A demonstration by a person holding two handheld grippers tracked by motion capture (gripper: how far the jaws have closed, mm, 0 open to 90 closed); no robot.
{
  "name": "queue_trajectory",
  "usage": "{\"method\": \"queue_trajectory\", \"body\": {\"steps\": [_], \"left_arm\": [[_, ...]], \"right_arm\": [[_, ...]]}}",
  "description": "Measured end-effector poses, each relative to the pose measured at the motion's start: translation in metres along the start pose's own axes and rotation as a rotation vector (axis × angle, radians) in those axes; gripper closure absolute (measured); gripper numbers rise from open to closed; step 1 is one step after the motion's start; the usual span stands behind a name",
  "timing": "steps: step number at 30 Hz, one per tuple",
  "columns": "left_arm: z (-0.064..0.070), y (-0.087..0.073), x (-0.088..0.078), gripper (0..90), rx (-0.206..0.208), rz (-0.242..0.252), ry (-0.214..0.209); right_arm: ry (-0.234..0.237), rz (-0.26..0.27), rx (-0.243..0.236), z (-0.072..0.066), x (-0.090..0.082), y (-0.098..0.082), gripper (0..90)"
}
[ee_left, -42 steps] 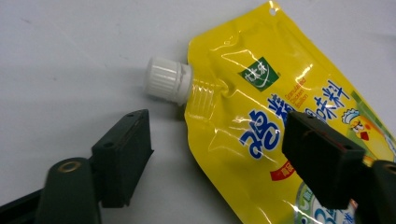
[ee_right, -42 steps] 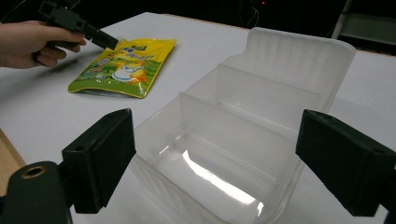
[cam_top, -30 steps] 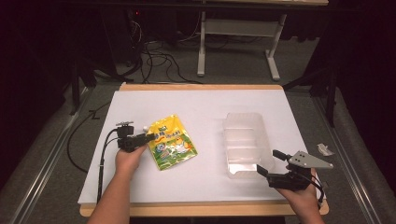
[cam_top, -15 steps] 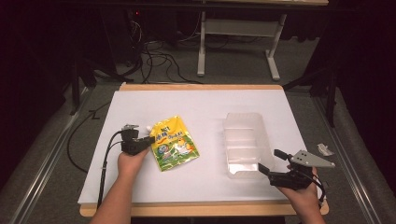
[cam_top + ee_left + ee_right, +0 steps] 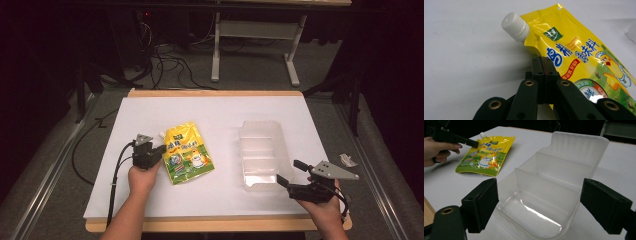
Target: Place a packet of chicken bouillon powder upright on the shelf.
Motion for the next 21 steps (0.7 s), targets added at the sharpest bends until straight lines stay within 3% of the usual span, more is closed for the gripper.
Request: {"method": "queue_trajectory", "body": {"steps": [5,12,18,21], "left_arm": [[0.009,0.008,-0.007,90.0,0.021,0.053,0.039],[0.024,0.016,-0.02,90.0,0.089,0.121,0.075],[0.031,0.021,-0.029,90.0,0.109,0.159,0.07],[0.037,0.022,-0.034,90.0,0.139,0.183,0.076]], "right_arm": [[-0.001,-0.001,-0.001,-0.001,0.0,0.0,15.6],[0.001,0.005,-0.004,-0.002,-0.001,0.001,15.7],[0.003,0.006,-0.002,-0.003,0.0,0.001,15.7],[0.004,0.007,-0.003,-0.003,-0.001,0.002,15.7]]}}
Point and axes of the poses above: each handheld gripper's, and its own axes: x roughly forward along the jaws, y roughly out of its top, z roughly to its right, the point moved 6 cm from there along x, roughly forward along the jaws, and after that the axes turned 12 degrees about z, right-handed, at the moved point
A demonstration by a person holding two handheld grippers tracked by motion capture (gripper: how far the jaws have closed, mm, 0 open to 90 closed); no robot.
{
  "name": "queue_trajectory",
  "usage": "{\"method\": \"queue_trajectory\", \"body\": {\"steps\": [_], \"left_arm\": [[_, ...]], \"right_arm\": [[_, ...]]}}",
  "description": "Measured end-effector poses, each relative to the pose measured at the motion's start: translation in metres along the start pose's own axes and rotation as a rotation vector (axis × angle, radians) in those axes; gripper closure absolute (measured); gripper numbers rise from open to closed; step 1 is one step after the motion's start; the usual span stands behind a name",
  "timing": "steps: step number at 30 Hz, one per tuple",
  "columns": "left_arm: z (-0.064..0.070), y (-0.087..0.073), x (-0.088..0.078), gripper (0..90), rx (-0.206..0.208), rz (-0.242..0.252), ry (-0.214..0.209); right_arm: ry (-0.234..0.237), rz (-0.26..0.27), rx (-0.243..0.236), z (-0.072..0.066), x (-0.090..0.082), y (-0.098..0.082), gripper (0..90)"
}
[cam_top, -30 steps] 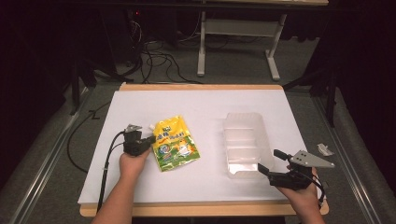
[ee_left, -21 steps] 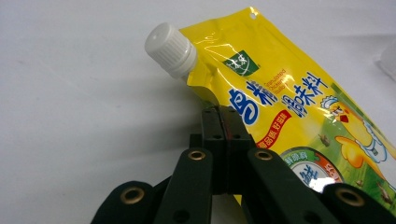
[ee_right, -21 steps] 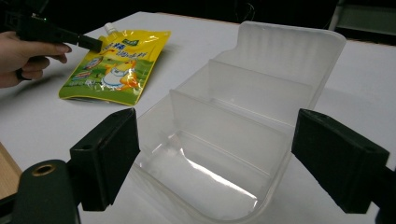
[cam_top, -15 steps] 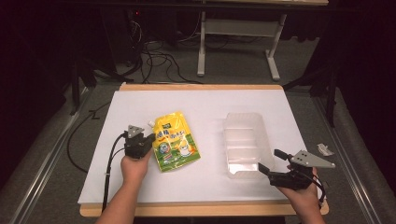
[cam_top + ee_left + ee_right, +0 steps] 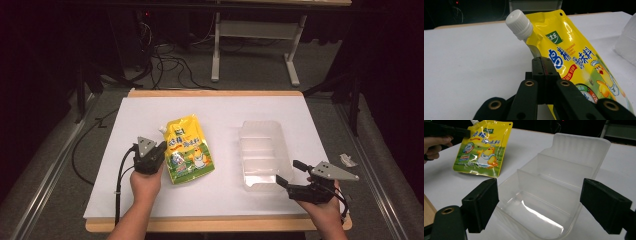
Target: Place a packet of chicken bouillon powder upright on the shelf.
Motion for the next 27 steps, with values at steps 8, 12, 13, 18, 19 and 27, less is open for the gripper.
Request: {"method": "queue_trajectory", "body": {"steps": [8,12,13,18,19,27], "left_arm": [[0.012,0.009,-0.015,90.0,0.042,0.061,-0.013],[0.019,0.013,-0.025,90.0,0.074,0.087,-0.027],[0.021,0.013,-0.027,90.0,0.08,0.092,-0.029],[0.03,0.015,-0.042,90.0,0.096,0.123,-0.055],[0.036,0.015,-0.05,90.0,0.108,0.141,-0.072],[0.053,0.014,-0.074,90.0,0.151,0.168,-0.131]], "right_arm": [[0.001,0.002,-0.004,-0.002,0.0,0.001,15.8],[0.003,0.002,-0.004,-0.003,0.0,0.001,15.8],[0.006,0.004,-0.007,-0.004,0.0,0.001,15.8],[0.032,0.02,-0.023,-0.018,-0.001,0.009,15.1],[0.039,0.02,-0.033,-0.023,0.0,0.011,15.0],[0.127,-0.002,-0.025,-0.064,0.027,0.03,15.6]]}}
Point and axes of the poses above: each handheld gripper's, and its own axes: x roughly forward along the jaws, y roughly out of its top, z roughly to its right, the point moved 6 cm from there along x, roughly forward along the jaws, and after that the axes turned 12 degrees about z, right-handed, at the moved point
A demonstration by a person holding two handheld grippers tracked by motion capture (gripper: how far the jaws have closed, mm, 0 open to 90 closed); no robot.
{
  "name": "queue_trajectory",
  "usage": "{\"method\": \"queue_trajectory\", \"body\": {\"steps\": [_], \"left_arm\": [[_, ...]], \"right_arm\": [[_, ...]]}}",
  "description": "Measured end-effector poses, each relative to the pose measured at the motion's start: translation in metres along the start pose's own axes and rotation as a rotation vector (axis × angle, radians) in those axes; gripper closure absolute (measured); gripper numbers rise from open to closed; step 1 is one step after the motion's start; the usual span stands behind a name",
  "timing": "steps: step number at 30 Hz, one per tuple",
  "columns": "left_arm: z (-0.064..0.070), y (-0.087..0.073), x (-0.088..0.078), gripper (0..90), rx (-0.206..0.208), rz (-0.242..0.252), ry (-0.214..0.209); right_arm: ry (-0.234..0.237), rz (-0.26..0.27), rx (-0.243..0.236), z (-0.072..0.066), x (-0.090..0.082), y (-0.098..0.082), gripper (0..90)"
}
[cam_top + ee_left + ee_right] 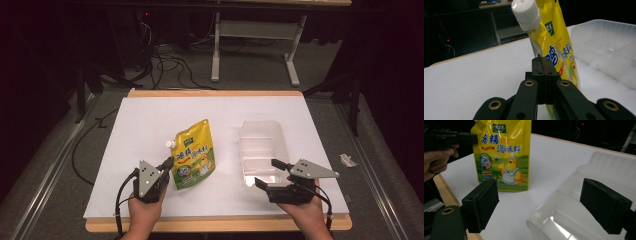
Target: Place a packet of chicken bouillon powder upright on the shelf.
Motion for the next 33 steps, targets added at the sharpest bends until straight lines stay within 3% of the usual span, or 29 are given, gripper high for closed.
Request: {"method": "queue_trajectory", "body": {"steps": [2,3,4,5,8,9,13,17,23,28,29,31,32,33], "left_arm": [[0.005,0.0,-0.004,90.0,0.019,0.005,-0.016],[0.008,0.0,-0.006,90.0,0.028,0.007,-0.025],[0.01,-0.001,-0.008,90.0,0.038,0.009,-0.034],[0.013,0.0,-0.01,90.0,0.048,0.015,-0.041],[0.017,0.0,-0.012,90.0,0.066,0.02,-0.054],[0.021,0.002,-0.013,90.0,0.073,0.025,-0.075],[0.029,0.003,-0.015,90.0,0.121,0.031,-0.104],[0.031,0.003,-0.016,90.0,0.122,0.029,-0.132],[0.031,0.003,-0.016,90.0,0.145,0.023,-0.146],[0.027,0.002,-0.015,90.0,0.134,0.015,-0.147],[0.025,0.002,-0.014,90.0,0.124,0.014,-0.145],[0.022,0.002,-0.011,90.0,0.064,0.016,-0.146],[0.022,0.002,-0.011,90.0,0.064,0.016,-0.146],[0.021,0.003,-0.01,90.0,0.041,0.014,-0.14]], "right_arm": [[0.007,-0.001,-0.008,-0.004,0.006,0.002,15.5],[0.032,-0.005,-0.013,-0.012,0.021,0.007,15.4],[0.032,-0.005,-0.013,-0.012,0.021,0.007,15.4],[0.059,-0.029,-0.021,-0.019,0.04,0.011,14.8],[0.075,-0.045,-0.016,-0.025,0.054,0.014,13.2],[0.087,-0.063,-0.018,-0.029,0.072,0.016,12.4],[0.089,-0.083,-0.026,-0.03,0.097,0.022,12.4],[0.087,-0.094,-0.023,-0.026,0.115,0.029,12.2],[0.094,-0.086,-0.016,-0.019,0.125,0.034,11.5],[0.143,-0.098,-0.006,-0.015,0.13,0.034,18.4],[0.164,-0.108,-0.009,-0.017,0.133,0.034,24.3],[0.186,-0.104,-0.012,-0.02,0.134,0.033,32.0],[0.196,-0.103,-0.019,-0.022,0.133,0.033,38.2],[0.196,-0.103,-0.019,-0.022,0.133,0.033,38.2]]}}
Point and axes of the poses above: each handheld gripper's, and its own axes: x roughly forward along the jaws, y roughly out of its top, z roughly to its right, the point moved 6 cm from there along x, roughly forward along the jaws, and after that the axes turned 12 degrees about z, right-handed, at the moved point
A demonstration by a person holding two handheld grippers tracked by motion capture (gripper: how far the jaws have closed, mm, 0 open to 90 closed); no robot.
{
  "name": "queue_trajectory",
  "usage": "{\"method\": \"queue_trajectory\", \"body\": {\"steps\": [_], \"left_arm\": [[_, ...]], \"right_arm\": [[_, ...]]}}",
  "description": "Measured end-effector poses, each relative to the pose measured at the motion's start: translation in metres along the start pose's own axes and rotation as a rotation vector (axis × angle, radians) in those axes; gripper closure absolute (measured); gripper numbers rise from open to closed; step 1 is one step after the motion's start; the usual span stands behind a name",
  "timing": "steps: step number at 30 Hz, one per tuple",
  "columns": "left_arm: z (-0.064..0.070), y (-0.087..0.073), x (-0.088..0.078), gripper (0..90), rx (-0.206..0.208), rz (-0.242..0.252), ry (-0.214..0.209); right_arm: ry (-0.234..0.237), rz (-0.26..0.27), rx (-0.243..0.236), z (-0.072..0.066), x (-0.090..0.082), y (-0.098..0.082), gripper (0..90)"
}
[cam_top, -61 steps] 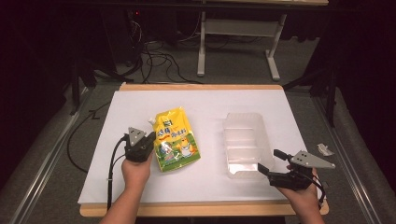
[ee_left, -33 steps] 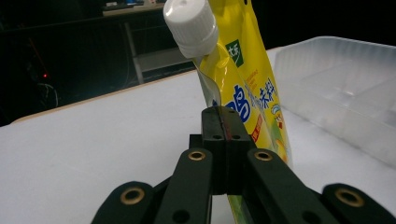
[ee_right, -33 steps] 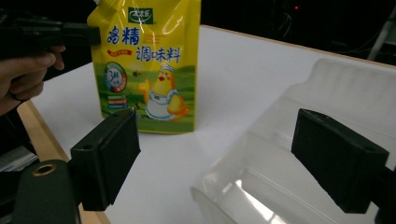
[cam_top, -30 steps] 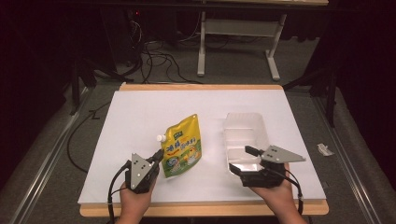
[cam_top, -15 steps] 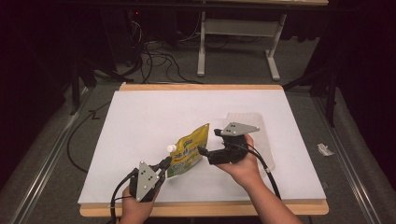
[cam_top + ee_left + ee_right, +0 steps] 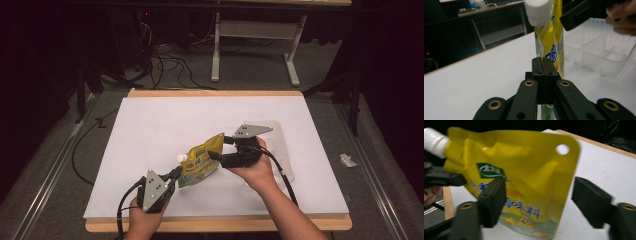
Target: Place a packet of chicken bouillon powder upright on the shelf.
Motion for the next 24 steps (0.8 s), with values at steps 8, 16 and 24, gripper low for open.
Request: {"method": "queue_trajectory", "body": {"steps": [8,16,24], "left_arm": [[-0.018,-0.004,0.011,90.0,-0.041,-0.018,0.054],[-0.027,0.001,0.02,90.0,-0.047,-0.001,0.051],[-0.021,-0.003,0.026,90.0,-0.033,-0.016,0.018]], "right_arm": [[-0.011,0.062,-0.014,0.0,-0.016,-0.001,77.9],[0.025,0.122,-0.039,-0.024,-0.036,0.001,86.8],[0.044,0.157,-0.028,-0.042,-0.05,-0.013,87.6]]}}
Point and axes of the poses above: each handheld gripper's, and its own axes: x roughly forward along the jaws, y roughly out of its top, z roughly to its right, the point moved 6 cm from there along x, roughly forward along the jaws, and after that the axes turned 12 degrees about z, right-handed, at the moved point
